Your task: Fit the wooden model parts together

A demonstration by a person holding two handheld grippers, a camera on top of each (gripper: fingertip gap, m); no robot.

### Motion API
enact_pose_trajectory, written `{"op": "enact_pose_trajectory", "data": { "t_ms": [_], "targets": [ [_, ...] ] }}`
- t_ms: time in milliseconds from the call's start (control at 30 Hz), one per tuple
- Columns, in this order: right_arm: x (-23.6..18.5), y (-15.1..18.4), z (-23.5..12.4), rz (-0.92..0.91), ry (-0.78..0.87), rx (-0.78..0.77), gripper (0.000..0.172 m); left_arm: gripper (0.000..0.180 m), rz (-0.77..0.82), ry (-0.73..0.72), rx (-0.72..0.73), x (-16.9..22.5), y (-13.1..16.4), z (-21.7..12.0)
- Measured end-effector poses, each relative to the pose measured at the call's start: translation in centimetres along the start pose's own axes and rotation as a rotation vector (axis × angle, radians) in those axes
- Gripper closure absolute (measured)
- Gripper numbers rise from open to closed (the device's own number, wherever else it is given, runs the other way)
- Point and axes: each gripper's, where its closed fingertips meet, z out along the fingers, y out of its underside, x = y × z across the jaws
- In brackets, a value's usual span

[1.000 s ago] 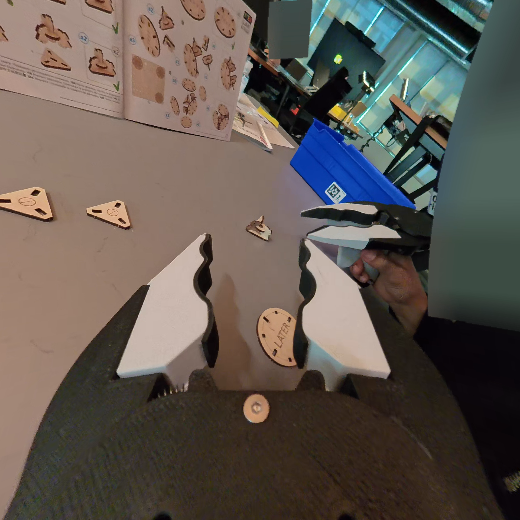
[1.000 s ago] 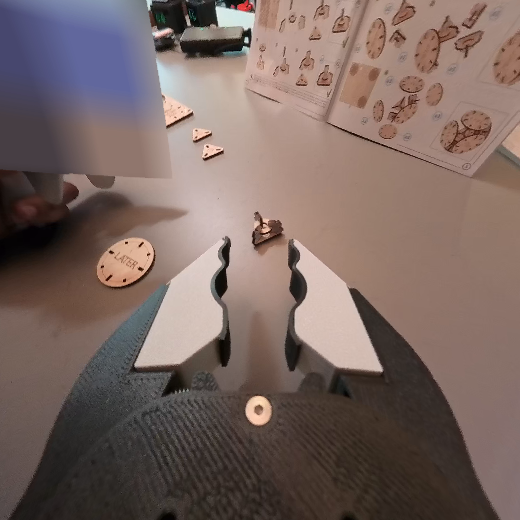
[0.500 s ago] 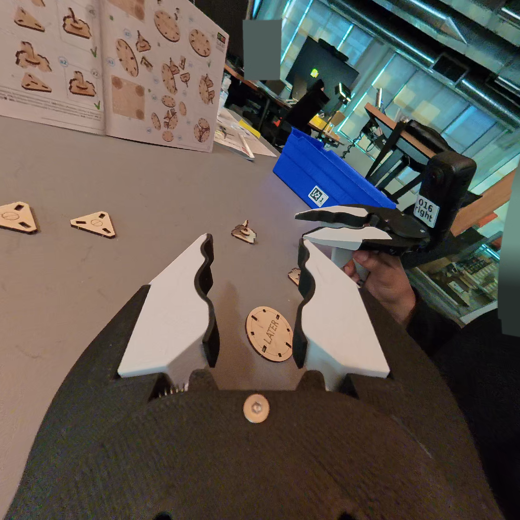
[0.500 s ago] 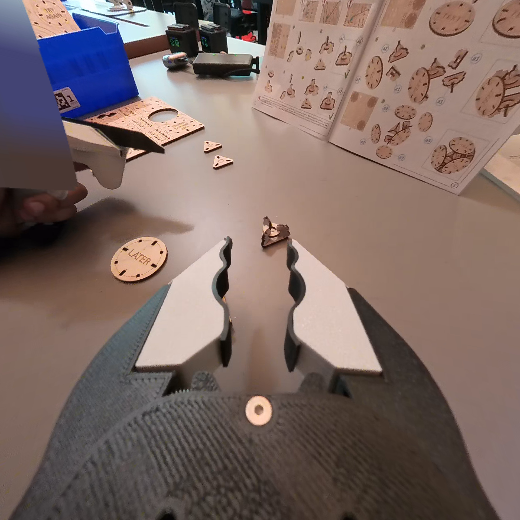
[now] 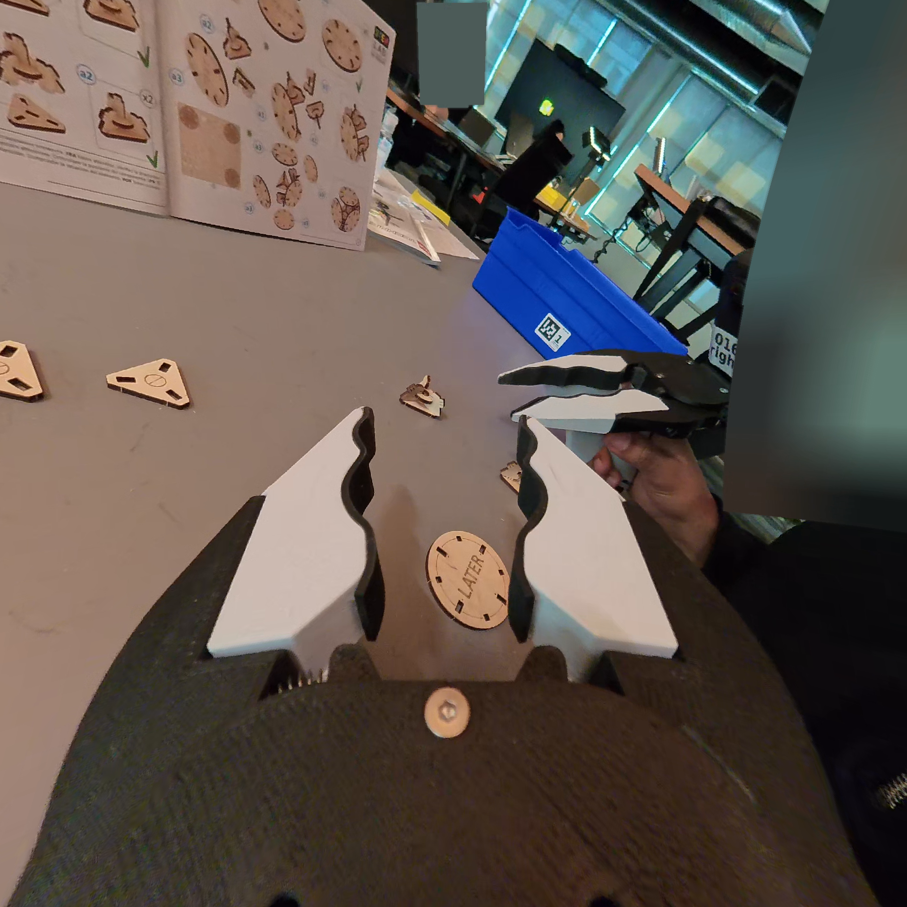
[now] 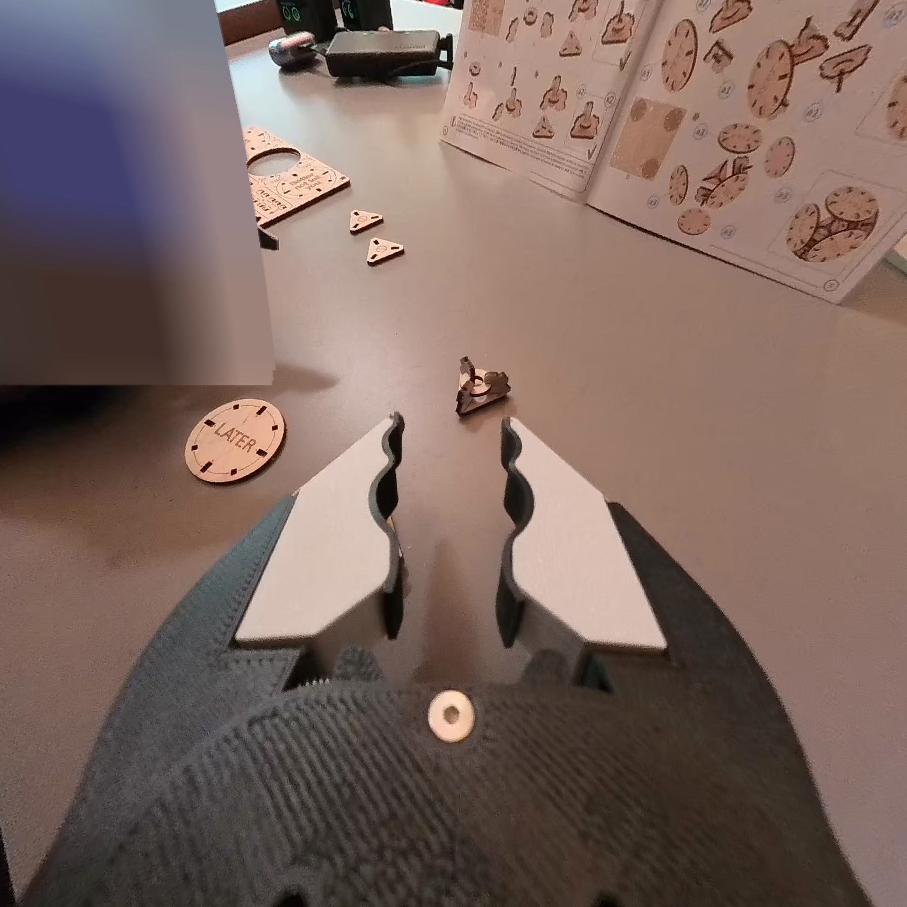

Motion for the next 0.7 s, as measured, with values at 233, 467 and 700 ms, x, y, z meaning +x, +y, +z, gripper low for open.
{"op": "enact_pose_trajectory", "data": {
  "t_ms": [233, 467, 700],
  "targets": [
    [0.0, -0.4, -0.3, -0.010, 0.008, 0.031, 0.133, 0.123, 0.024, -0.002, 0.037, 0.2, -0.4, -0.4],
    [-0.4, -0.8, -1.0, -0.025, 0.005, 0.075, 0.134, 0.122, 0.018, -0.001, 0.091, 0.1, -1.1, -1.1],
    [-0.8, -1.3, -1.7, -0.003, -0.017, 0.128, 0.133, 0.122, 0.116, -0.025, 0.101, 0.9, -1.1, -1.4]
  ]
}}
